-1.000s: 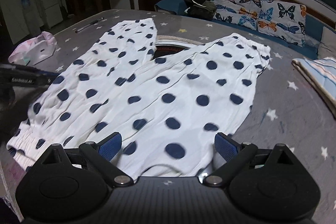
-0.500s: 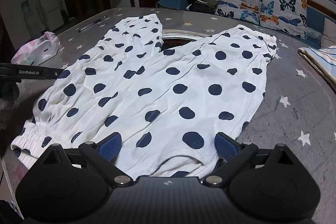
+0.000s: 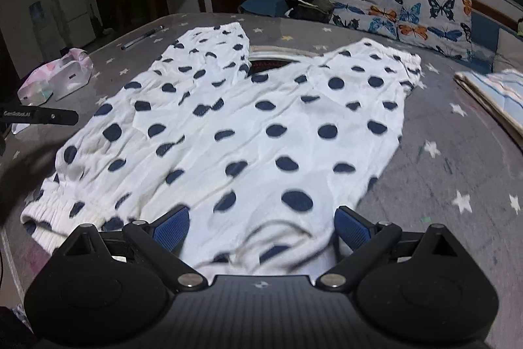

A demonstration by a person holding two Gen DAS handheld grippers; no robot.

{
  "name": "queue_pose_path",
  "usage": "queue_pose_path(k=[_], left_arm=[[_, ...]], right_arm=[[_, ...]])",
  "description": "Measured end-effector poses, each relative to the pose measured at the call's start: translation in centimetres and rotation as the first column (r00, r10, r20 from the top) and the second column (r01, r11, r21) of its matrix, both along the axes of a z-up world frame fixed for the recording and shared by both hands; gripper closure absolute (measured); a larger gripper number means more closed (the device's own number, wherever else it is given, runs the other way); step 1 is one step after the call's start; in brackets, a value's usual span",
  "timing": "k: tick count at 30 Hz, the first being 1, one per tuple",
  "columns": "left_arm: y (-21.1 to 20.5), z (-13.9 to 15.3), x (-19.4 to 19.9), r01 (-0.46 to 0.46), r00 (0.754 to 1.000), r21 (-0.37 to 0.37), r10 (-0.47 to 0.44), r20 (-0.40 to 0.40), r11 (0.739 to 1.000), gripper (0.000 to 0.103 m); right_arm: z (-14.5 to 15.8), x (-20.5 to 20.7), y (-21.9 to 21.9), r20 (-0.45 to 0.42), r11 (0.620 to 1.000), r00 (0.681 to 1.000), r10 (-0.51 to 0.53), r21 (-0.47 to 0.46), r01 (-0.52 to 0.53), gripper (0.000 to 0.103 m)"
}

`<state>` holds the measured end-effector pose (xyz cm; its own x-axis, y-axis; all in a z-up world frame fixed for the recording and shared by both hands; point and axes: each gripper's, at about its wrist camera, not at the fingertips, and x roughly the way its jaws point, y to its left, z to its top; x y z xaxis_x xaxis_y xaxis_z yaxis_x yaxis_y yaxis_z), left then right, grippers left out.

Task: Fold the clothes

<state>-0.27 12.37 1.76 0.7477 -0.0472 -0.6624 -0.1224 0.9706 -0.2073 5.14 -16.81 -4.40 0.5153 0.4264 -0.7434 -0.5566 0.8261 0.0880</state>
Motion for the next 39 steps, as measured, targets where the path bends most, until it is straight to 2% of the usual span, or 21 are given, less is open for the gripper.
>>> queue_pose_path(k=[1, 3, 8, 10, 14, 16, 17, 19, 20, 21, 22, 25, 28, 30, 32, 34, 35, 38, 39], left_arm=[[-0.3, 0.0, -0.3, 0.009, 1.0, -0.003, -0.009, 0.0, 1.0, 0.063], [-1.0, 0.1, -0.9, 0.033, 0.999, -0.005, -0.034, -0.003, 0.999, 0.054], [-3.0, 0.0, -2.4, 0.115, 0.993, 0.002, -0.115, -0.018, 0.993, 0.05], [-3.4, -0.1, -2.9, 0.121, 0.992, -0.004, -0.121, -0.022, 0.993, 0.05], [-4.0, -0.3, -3.8, 0.121, 0.992, -0.024, -0.122, -0.029, 0.992, 0.05], [-4.3, -0.6, -4.1, 0.123, 0.991, -0.044, -0.125, -0.038, 0.991, 0.052], [-4.5, -0.7, -4.2, 0.128, 0.991, -0.052, -0.13, -0.041, 0.99, 0.053], [-4.9, -0.9, -4.5, 0.141, 0.989, -0.068, -0.144, -0.044, 0.988, 0.072], [-5.1, -0.9, -4.5, 0.145, 0.988, -0.077, -0.148, -0.044, 0.986, 0.076], [-5.2, -1.0, -4.6, 0.149, 0.987, -0.083, -0.153, -0.044, 0.985, 0.087], [-5.4, -1.0, -4.6, 0.153, 0.987, -0.089, -0.157, -0.044, 0.984, 0.092], [-5.2, -0.3, -4.8, 0.151, 0.986, -0.129, -0.158, -0.045, 0.98, 0.099], [-4.0, 1.7, -5.7, 0.154, 0.987, -0.231, -0.159, -0.002, 0.961, 0.099], [-3.6, 2.8, -6.5, 0.186, 0.982, -0.246, -0.183, 0.034, 0.951, 0.099], [-3.6, 3.1, -6.8, 0.215, 0.976, -0.233, -0.214, 0.03, 0.948, 0.098], [-3.6, 2.8, -6.8, 0.21, 0.977, -0.192, -0.215, -0.004, 0.959, 0.097], [-3.5, 2.6, -6.8, 0.203, 0.978, -0.173, -0.209, -0.021, 0.964, 0.097], [-2.8, 2.8, -6.3, 0.175, 0.983, -0.144, -0.181, -0.026, 0.974, 0.097], [-2.7, 2.9, -6.0, 0.168, 0.985, -0.134, -0.172, -0.019, 0.977, 0.095]], right_arm=[[0.0, -0.3, -0.3, -0.013, 1.0, 1.0, -0.01, 0.003, 0.01, 0.007], [0.0, -0.8, -0.9, -0.047, 0.999, 0.999, -0.025, 0.022, 0.026, 0.011], [0.3, -2.5, -1.9, -0.085, 0.997, 0.995, -0.047, 0.055, 0.052, 0.023], [0.4, -3.2, -2.0, -0.097, 0.996, 0.994, -0.049, 0.067, 0.055, 0.033], [0.6, -4.4, -1.6, -0.106, 0.996, 0.994, -0.038, 0.072, 0.046, 0.046], [0.7, -5.0, -1.5, -0.106, 0.997, 0.994, -0.036, 0.071, 0.044, 0.056], [0.7, -5.1, -1.5, -0.109, 0.996, 0.993, -0.037, 0.077, 0.045, 0.058], [0.8, -5.2, -1.6, -0.121, 0.994, 0.992, -0.037, 0.099, 0.049, 0.073], [0.8, -5.3, -1.7, -0.129, 0.992, 0.991, -0.035, 0.112, 0.05, 0.075], [0.7, -5.3, -1.8, -0.132, 0.992, 0.991, -0.035, 0.118, 0.051, 0.079], [0.9, -5.4, -1.7, -0.127, 0.992, 0.991, -0.034, 0.119, 0.049, 0.082], [1.4, -5.6, -1.7, -0.109, 0.991, 0.994, -0.029, 0.125, 0.043, 0.09], [3.5, -6.1, -2.6, -0.084, 0.981, 0.996, -0.023, 0.19, 0.038, 0.092], [3.8, -6.4, -3.1, -0.084, 0.982, 0.996, -0.027, 0.182, 0.042, 0.092], [4.0, -6.7, -3.6, -0.085, 0.984, 0.996, -0.033, 0.17, 0.047, 0.09], [3.5, -6.8, -4.0, -0.107, 0.988, 0.993, -0.042, 0.144, 0.057, 0.078], [3.3, -6.9, -4.1, -0.116, 0.989, 0.992, -0.049, 0.133, 0.064, 0.078], [3.7, -7.2, -4.8, -0.077, 0.99, 0.994, -0.082, 0.105, 0.09, 0.076], [4.0, -7.1, -5.0, -0.062, 0.989, 0.994, -0.093, 0.107, 0.099, 0.069]])
